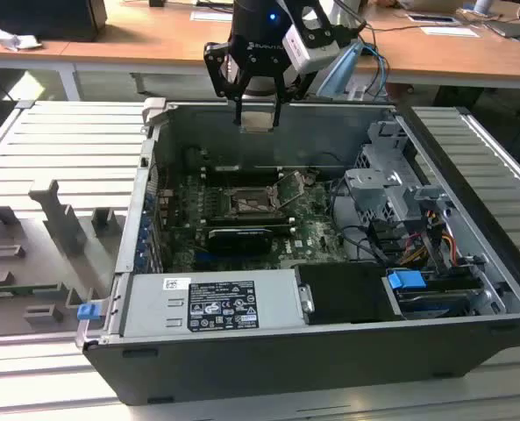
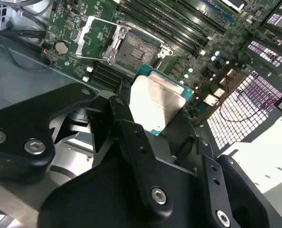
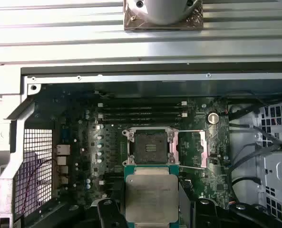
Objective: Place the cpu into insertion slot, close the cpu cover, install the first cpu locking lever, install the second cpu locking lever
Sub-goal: 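Place the cpu into insertion slot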
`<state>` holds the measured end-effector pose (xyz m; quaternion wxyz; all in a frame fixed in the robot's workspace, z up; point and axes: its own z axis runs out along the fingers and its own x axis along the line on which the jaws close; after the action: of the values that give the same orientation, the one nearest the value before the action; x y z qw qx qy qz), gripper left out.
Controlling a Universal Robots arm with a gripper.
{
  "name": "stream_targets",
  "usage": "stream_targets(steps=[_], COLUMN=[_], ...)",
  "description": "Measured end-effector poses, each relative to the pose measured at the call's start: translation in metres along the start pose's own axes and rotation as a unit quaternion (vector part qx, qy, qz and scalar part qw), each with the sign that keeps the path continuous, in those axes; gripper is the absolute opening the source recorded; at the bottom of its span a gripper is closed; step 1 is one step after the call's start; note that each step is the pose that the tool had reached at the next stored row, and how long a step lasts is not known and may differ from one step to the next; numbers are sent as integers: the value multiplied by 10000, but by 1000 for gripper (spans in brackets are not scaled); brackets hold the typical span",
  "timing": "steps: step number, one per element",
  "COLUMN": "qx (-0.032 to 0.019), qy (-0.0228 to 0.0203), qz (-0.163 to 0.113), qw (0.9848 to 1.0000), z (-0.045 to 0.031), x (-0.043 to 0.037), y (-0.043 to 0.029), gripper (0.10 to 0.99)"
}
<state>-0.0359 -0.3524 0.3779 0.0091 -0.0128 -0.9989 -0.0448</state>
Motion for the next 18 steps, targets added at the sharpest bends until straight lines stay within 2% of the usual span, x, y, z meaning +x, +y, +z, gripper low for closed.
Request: stream_targets(steps=[18], qx=[-7], qy=[-34], qz=[377], qw=[9993], z=[3], x=[0], y=[0], gripper=[537])
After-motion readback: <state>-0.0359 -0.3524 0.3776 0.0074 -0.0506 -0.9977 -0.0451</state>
